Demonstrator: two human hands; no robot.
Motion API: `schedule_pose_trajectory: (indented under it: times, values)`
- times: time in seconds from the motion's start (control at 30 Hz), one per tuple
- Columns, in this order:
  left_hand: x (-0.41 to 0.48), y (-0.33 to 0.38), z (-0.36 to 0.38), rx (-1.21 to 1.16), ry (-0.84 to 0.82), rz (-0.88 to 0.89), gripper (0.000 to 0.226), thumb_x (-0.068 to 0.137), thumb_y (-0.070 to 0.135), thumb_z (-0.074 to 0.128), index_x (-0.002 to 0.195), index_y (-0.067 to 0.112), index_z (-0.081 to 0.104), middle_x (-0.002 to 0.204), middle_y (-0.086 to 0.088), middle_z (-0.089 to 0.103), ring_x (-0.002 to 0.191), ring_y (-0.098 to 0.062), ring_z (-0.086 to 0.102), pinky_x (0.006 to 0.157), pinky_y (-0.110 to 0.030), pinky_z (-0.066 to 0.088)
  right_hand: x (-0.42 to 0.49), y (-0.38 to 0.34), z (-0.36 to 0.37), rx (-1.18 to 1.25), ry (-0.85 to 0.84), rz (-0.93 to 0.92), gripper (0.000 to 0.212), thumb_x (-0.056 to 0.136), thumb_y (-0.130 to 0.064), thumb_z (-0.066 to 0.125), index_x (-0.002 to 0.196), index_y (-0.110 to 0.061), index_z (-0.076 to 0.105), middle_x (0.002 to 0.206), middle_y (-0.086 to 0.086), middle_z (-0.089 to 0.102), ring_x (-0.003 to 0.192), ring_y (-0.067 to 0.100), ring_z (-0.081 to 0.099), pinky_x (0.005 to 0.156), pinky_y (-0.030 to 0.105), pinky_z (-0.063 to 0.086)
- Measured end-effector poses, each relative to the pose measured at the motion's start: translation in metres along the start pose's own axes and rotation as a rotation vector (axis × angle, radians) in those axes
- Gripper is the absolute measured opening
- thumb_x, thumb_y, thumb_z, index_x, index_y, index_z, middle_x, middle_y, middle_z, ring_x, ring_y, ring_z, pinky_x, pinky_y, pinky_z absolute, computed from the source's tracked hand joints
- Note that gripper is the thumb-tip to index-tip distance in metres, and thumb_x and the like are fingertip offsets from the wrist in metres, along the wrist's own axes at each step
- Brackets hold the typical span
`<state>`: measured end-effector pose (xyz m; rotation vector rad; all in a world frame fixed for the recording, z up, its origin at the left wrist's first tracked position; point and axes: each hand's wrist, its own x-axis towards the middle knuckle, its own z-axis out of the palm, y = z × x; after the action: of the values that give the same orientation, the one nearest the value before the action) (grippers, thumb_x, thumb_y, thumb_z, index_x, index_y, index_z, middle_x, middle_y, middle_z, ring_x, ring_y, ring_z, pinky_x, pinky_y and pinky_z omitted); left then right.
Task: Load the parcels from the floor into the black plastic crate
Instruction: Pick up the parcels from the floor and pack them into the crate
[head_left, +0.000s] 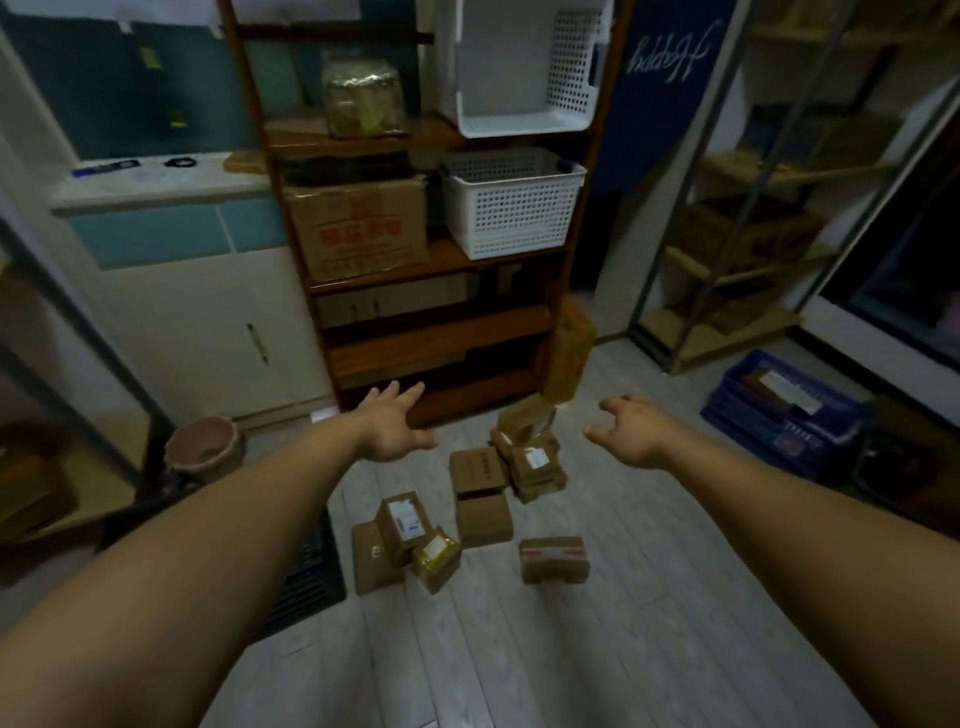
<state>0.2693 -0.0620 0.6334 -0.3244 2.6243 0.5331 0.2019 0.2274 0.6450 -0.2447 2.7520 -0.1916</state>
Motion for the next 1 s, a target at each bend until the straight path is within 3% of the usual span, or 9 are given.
schedule_pose_trajectory:
  times: [0.3,0.4,0.6,0.83,1.0]
  values:
    - [0.119,0.051,-0.010,-0.076,-0.008,-0.022,0.084,0.089,0.052,0.051,0.150,0.032,-0.003,0.159,-0.002,-0.008,0.146,-0.031,-0.006,0.117,-0.050,0.016,0.106,0.029,-0.020,0.043,-0.019,-0.039,0.065,0.095,-0.051,0.044,0.148,-0.017,0.029,0.154,0.011,0.027,0.137,0.030,0.033,0.109,0.042,0.033]
    - [0.172,0.068,-0.013,-0.125,-0.012,-0.032,0.082,0.089,0.051,0.051,0.150,0.032,-0.001,0.159,-0.003,-0.006,0.146,-0.031,-0.004,0.117,-0.047,0.008,0.151,0.030,-0.024,0.025,-0.046,-0.080,0.064,0.096,-0.051,0.043,0.148,-0.018,0.028,0.152,0.010,0.029,0.136,0.030,0.033,0.109,0.041,0.034]
    - [0.243,0.083,0.014,-0.130,-0.085,-0.032,0.082,0.089,0.052,0.050,0.151,0.030,0.000,0.159,-0.005,-0.006,0.146,-0.031,-0.004,0.117,-0.047,0.009,0.236,0.059,-0.023,0.022,-0.146,-0.055,0.072,0.094,-0.054,0.043,0.151,-0.017,0.021,0.156,0.011,0.021,0.140,0.031,0.028,0.113,0.041,0.029]
    - [0.308,0.087,0.052,-0.184,-0.124,-0.202,0.083,0.090,0.054,0.048,0.151,0.026,-0.001,0.159,-0.008,-0.005,0.146,-0.031,-0.002,0.118,-0.048,0.009,0.330,0.085,0.004,-0.046,-0.261,-0.187,0.061,0.096,-0.040,0.051,0.147,-0.014,0.029,0.150,0.011,0.033,0.134,0.029,0.036,0.108,0.036,0.032]
    - [0.370,0.122,0.100,-0.262,-0.122,-0.284,0.081,0.092,0.049,0.047,0.151,0.020,-0.001,0.159,-0.010,-0.003,0.146,-0.030,0.000,0.118,-0.045,0.009,0.409,0.124,0.042,0.074,-0.334,-0.232,0.056,0.096,-0.040,0.051,0.144,-0.015,0.037,0.146,0.010,0.039,0.129,0.027,0.043,0.102,0.033,0.038]
